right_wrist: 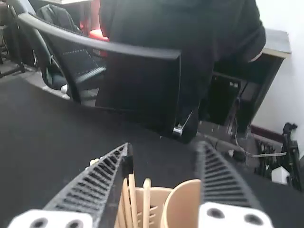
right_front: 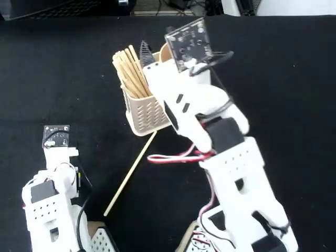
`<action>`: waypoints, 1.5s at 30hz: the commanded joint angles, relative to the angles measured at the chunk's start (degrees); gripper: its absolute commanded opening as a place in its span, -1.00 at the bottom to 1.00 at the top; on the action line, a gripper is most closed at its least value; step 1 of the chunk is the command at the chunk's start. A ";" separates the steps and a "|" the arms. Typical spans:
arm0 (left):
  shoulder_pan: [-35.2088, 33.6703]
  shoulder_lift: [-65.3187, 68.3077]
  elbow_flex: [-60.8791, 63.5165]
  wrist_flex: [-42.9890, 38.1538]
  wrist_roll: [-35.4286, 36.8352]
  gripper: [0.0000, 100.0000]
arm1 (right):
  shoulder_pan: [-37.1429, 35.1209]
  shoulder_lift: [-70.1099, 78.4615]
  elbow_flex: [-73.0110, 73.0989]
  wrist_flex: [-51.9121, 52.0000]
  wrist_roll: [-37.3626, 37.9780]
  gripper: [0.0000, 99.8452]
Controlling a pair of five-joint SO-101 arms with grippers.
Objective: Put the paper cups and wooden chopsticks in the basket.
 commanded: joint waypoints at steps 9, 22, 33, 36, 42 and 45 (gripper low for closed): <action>11.03 -0.44 -7.69 6.33 -7.82 -0.62 | 13.36 -12.97 -9.27 16.09 2.02 -0.61; 32.57 28.75 -24.66 8.79 -8.97 -0.62 | 26.90 -13.67 -9.27 26.81 2.02 -0.62; 44.44 40.09 -29.49 9.05 -3.08 -0.62 | 28.66 -13.67 -9.19 26.81 2.02 -0.62; 47.69 40.09 -28.79 8.70 -0.26 -0.62 | 28.66 -13.67 -9.19 26.81 2.02 -0.62; 46.64 40.70 -25.98 5.89 -0.09 -0.62 | 28.31 -13.67 -6.37 26.55 2.02 -0.62; 43.38 40.70 -24.13 3.78 -2.81 -0.62 | 28.22 -13.67 -5.23 26.46 2.02 -0.62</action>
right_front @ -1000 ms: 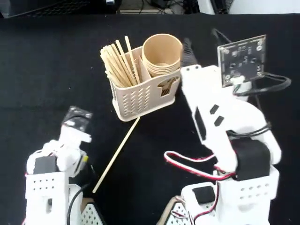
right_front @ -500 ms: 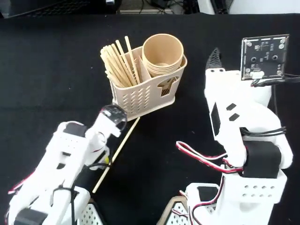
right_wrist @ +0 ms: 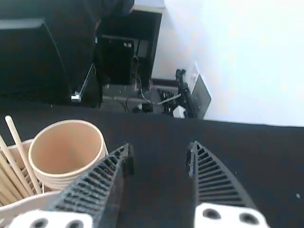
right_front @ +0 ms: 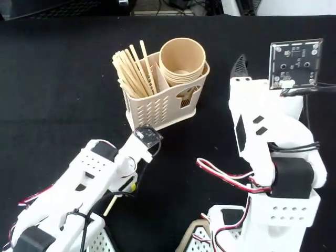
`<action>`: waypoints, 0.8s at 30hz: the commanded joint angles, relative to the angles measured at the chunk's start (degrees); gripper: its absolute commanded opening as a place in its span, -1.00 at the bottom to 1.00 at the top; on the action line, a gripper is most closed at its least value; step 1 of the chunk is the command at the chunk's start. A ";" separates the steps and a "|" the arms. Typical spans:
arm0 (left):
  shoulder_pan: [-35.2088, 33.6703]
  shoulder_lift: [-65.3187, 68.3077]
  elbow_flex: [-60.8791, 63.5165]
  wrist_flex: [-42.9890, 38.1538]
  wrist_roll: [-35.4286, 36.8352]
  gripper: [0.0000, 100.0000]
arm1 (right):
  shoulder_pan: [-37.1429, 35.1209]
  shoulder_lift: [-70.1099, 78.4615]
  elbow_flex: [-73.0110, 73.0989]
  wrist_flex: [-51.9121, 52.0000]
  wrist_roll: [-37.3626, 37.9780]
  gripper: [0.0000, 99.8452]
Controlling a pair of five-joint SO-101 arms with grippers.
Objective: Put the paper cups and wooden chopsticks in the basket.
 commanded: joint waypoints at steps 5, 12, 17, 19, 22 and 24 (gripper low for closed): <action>-3.12 0.09 1.45 -1.41 -5.10 -0.62 | 0.00 -0.66 0.22 -0.26 0.44 -0.62; 3.03 0.00 3.74 -1.67 -5.10 -0.62 | 0.00 -0.66 0.31 -0.35 0.53 -0.62; 7.43 -0.35 4.70 -2.02 -4.92 -0.62 | 0.00 -0.66 0.31 -0.35 0.53 -0.62; 7.43 -0.44 4.70 -3.25 -4.84 -0.63 | 0.18 -0.66 0.31 -0.26 0.53 -0.62; 7.43 0.00 4.97 -5.45 -4.75 -0.77 | 0.26 -0.66 0.31 0.00 0.53 -0.62; 7.52 0.09 5.32 -6.86 -4.75 -0.89 | 0.35 -0.66 0.31 0.00 0.53 -0.62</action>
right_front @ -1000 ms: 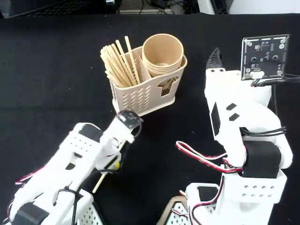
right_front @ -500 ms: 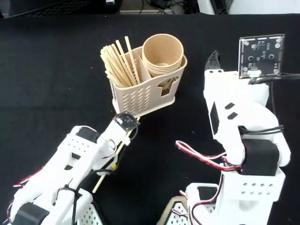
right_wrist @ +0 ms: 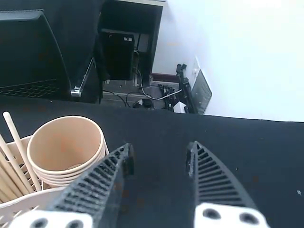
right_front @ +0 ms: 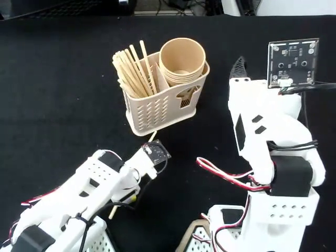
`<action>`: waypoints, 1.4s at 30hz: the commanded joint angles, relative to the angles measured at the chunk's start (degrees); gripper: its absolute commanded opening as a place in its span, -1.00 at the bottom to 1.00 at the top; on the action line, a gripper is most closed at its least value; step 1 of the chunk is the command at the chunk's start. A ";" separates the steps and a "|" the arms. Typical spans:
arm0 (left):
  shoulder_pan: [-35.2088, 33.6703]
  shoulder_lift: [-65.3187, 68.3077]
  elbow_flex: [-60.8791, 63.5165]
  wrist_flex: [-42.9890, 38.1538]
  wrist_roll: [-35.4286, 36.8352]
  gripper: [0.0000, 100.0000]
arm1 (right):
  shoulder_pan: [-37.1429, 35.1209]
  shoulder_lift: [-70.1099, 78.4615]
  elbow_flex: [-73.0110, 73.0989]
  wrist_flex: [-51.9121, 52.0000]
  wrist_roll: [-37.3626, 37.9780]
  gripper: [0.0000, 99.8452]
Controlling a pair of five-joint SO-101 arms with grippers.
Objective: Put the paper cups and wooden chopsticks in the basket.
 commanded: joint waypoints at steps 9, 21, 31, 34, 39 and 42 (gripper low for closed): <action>0.48 0.18 0.04 -2.02 -0.09 -0.93 | 0.26 -0.66 -0.22 0.09 0.44 -0.62; 0.40 -0.44 -0.66 0.79 -0.18 -0.94 | 0.26 -2.68 -0.13 0.09 0.44 -0.62; 0.57 -2.99 -8.31 10.55 2.55 -0.94 | 0.44 -11.21 7.69 -0.88 0.53 -0.62; 1.98 -8.88 -11.56 15.65 2.64 -0.94 | 1.49 -11.74 11.56 -2.81 0.53 -0.62; 6.20 -20.92 -17.54 27.78 1.85 -0.94 | 5.80 -11.74 16.84 -7.56 0.09 -0.62; 6.64 -25.23 -18.42 31.91 -2.29 -0.94 | 7.56 -11.74 18.51 -8.79 0.09 -0.62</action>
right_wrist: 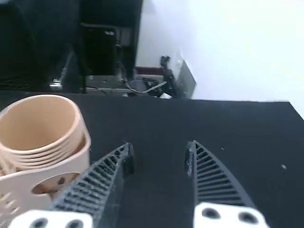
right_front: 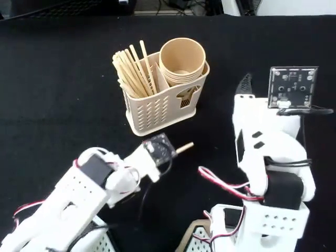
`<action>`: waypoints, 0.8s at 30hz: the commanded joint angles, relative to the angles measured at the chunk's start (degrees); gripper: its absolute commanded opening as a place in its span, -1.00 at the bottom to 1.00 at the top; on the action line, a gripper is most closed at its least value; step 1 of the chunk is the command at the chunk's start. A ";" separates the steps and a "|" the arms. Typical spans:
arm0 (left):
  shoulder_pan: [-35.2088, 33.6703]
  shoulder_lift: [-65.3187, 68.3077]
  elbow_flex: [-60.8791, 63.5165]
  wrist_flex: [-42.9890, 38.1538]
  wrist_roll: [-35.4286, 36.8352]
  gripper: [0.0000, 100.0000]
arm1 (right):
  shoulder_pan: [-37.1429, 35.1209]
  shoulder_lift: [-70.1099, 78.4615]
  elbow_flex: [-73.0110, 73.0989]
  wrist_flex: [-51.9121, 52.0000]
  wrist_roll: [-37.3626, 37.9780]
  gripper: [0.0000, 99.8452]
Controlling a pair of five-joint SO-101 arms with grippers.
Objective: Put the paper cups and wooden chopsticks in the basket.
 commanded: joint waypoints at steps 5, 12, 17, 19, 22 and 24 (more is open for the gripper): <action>-4.62 -9.41 -9.27 3.08 -4.84 -0.94 | 5.54 -0.40 3.91 -2.11 0.09 -0.62; -18.07 -16.88 -24.13 -14.95 3.43 -0.94 | 15.56 -0.40 9.71 -2.29 0.09 -0.62; -18.07 -18.46 -21.76 -33.41 12.75 -0.94 | 16.35 -0.40 20.62 -3.52 0.09 -0.98; -18.07 -18.46 -18.77 -42.73 17.41 -0.94 | 16.26 -0.40 26.07 -6.33 -0.09 -0.93; -18.07 -18.37 -13.05 -57.67 22.24 -0.94 | 16.26 -0.40 33.45 -11.87 -3.60 -0.98; -18.07 -18.29 -8.22 -67.87 24.44 -0.94 | 16.26 -0.40 37.67 -15.47 -5.45 -0.97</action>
